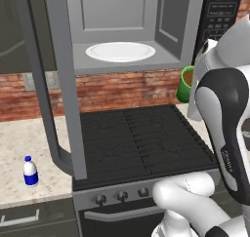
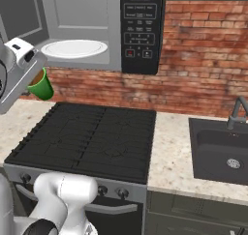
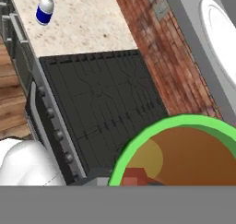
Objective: Place the microwavable item in the microwave. Then, close the microwave door and press the start button.
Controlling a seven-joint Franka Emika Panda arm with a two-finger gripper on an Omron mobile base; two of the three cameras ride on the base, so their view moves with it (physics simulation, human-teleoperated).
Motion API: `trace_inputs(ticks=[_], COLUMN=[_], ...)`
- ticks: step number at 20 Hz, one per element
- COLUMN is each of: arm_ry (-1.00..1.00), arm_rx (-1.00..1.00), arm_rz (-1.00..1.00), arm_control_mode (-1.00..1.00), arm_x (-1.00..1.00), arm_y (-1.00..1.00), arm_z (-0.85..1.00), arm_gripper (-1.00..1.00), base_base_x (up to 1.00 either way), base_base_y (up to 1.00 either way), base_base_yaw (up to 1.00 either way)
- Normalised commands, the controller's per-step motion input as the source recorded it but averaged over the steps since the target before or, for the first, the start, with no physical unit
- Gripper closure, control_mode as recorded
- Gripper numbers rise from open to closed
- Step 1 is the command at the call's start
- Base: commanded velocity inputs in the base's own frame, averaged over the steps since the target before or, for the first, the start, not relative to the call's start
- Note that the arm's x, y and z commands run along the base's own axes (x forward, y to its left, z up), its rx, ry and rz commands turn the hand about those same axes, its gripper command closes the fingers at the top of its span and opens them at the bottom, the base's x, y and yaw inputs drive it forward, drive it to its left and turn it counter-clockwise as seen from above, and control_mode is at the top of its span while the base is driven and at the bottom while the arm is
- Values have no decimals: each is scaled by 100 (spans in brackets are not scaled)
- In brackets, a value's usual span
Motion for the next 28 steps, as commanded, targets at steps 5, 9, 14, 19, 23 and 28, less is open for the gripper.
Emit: trace_inputs(ticks=[5,9,14,19,23,28], arm_ry=[0,0,-3,-17,-24,-11], arm_rx=[-3,-2,-5,-7,-7,-4], arm_rz=[6,2,2,3,3,3], arm_control_mode=[-100,-100,-100,-100,-100,-100], arm_x=[23,35,37,44,48,55], arm_y=[0,0,2,9,7,11], arm_z=[32,10,0,0,2,1], arm_gripper=[100,100,100,100,100,100], base_base_x=[0,0,0,0,0,0], base_base_y=[0,0,0,0,0,0], base_base_yaw=[0,0,0,0,0,0])
